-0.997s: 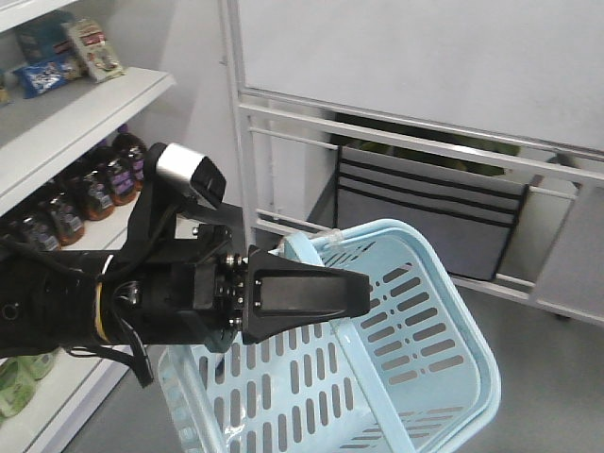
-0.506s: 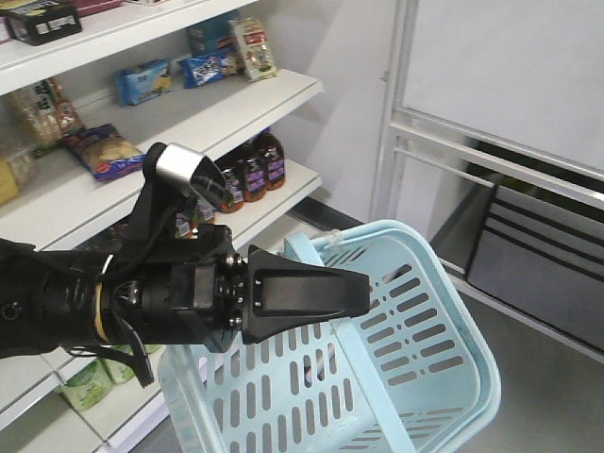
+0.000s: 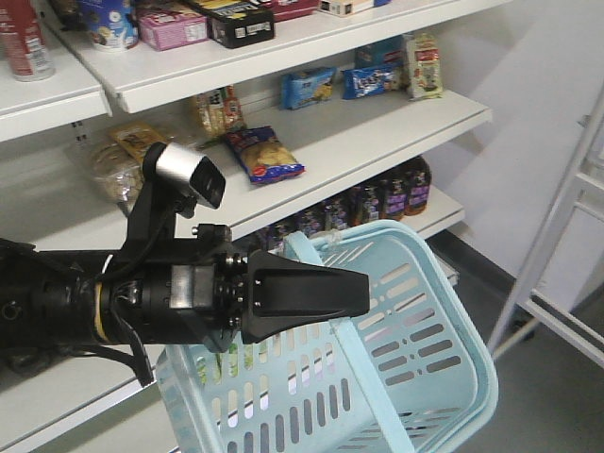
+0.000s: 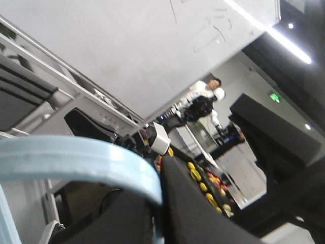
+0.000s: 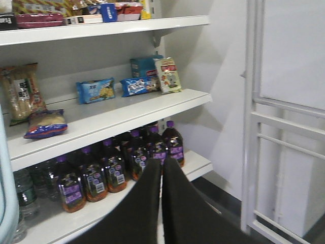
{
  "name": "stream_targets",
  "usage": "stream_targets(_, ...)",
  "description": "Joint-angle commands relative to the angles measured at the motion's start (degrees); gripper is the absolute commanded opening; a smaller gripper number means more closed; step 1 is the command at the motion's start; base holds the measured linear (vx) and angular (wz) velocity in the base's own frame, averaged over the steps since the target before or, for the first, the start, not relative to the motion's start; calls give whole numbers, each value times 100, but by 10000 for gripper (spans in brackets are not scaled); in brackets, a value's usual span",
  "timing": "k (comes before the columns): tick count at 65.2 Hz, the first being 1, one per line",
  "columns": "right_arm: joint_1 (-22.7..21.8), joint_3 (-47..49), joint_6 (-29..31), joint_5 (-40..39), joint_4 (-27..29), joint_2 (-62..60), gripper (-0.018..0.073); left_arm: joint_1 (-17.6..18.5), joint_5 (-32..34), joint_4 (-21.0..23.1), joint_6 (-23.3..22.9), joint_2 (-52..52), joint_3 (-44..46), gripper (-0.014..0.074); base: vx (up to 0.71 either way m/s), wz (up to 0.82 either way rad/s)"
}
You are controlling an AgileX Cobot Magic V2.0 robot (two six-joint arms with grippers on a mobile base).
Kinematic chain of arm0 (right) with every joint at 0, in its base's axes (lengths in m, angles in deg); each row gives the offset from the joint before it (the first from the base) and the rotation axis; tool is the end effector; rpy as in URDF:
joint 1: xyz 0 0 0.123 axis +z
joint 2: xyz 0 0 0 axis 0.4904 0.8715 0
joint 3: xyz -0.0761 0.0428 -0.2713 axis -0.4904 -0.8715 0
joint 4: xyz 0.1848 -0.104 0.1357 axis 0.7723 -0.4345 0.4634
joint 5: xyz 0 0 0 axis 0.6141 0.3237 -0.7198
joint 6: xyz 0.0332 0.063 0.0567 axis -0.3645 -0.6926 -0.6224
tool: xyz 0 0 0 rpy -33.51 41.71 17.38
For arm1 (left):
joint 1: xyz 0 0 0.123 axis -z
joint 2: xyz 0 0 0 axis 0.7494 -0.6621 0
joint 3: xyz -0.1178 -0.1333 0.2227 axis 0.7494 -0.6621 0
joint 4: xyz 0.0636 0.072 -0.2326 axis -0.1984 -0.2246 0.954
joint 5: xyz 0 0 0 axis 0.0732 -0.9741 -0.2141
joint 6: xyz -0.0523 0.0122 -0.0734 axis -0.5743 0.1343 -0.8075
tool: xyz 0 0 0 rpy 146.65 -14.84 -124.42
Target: Place coke in basket with both arms
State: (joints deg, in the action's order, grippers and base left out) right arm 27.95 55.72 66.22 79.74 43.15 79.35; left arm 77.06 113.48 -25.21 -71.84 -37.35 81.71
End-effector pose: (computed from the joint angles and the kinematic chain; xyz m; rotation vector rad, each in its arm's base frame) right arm 0.0568 -0.0031 0.1959 0.0893 1.5904 0.0208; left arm 0.1992 -0.1981 0.3161 0.5031 1.8203 -1.9646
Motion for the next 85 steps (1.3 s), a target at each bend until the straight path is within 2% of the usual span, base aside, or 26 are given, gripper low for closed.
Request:
stream_targets(1, -10, -62, 40, -412, -71, -98, -5, 22, 1225, 469, 38, 201, 189, -8, 13, 50)
stream_targets(42, -10, -62, 40, -412, -71, -98, -5, 22, 1225, 469, 38, 201, 189, -8, 11, 49)
stream_targets(85, -10, -62, 40, -412, -71, -98, -5, 22, 1225, 469, 38, 201, 189, -8, 11, 63)
